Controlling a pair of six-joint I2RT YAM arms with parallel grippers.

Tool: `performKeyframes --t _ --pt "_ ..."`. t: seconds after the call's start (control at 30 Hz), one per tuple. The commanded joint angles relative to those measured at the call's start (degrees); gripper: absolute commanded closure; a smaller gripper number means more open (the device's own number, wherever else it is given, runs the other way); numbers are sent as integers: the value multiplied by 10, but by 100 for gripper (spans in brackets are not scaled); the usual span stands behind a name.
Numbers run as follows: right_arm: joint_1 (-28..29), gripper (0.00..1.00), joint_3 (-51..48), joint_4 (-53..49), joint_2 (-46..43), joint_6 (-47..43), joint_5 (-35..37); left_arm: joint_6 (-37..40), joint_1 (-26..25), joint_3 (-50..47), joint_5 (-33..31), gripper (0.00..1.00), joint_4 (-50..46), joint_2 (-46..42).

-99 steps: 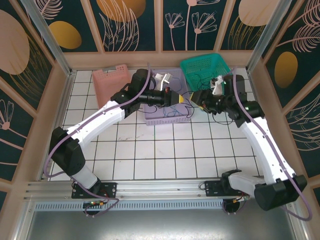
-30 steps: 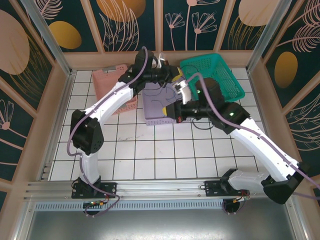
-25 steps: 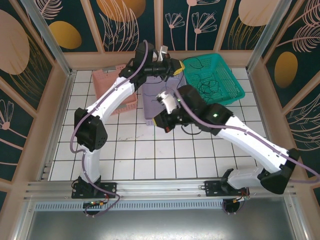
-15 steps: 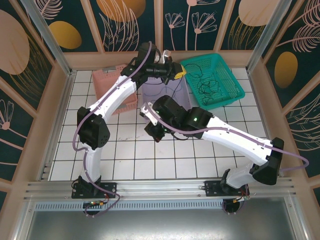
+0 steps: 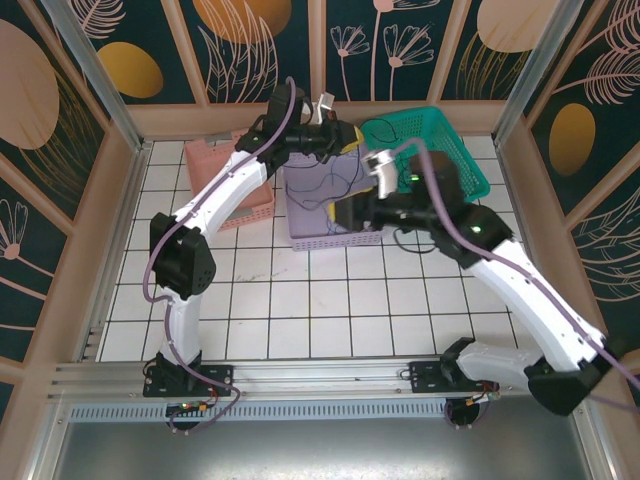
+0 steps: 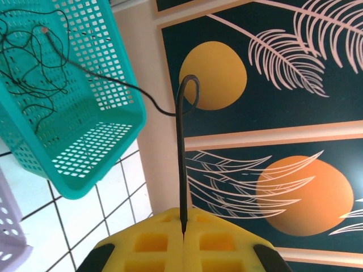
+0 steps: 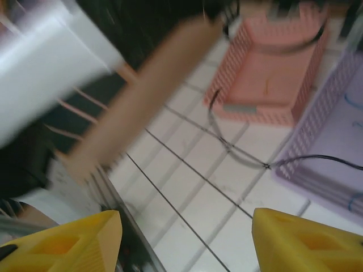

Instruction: Untangle the cables

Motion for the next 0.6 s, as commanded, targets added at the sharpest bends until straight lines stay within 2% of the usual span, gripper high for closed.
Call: performKeyframes --t 0.0,0.07,0.17,0.23,0.37,0.57 --pt "-53 35 -40 107 -41 124 -125 68 2 -8 -16 100 9 -25" --pt "-94 33 -51 132 -54 170 -120 79 1 -7 -15 100 13 -24" --pt "-157 34 -42 89 -40 266 -21 82 1 -14 -5 100 31 -27" --pt "-187 33 -63 115 -27 365 12 84 1 -25 2 100 48 -34" --pt "-198 33 -89 189 13 525 63 88 0 -42 20 100 60 -42" --pt "-206 31 -61 264 98 623 75 100 -8 -70 32 100 58 -58"
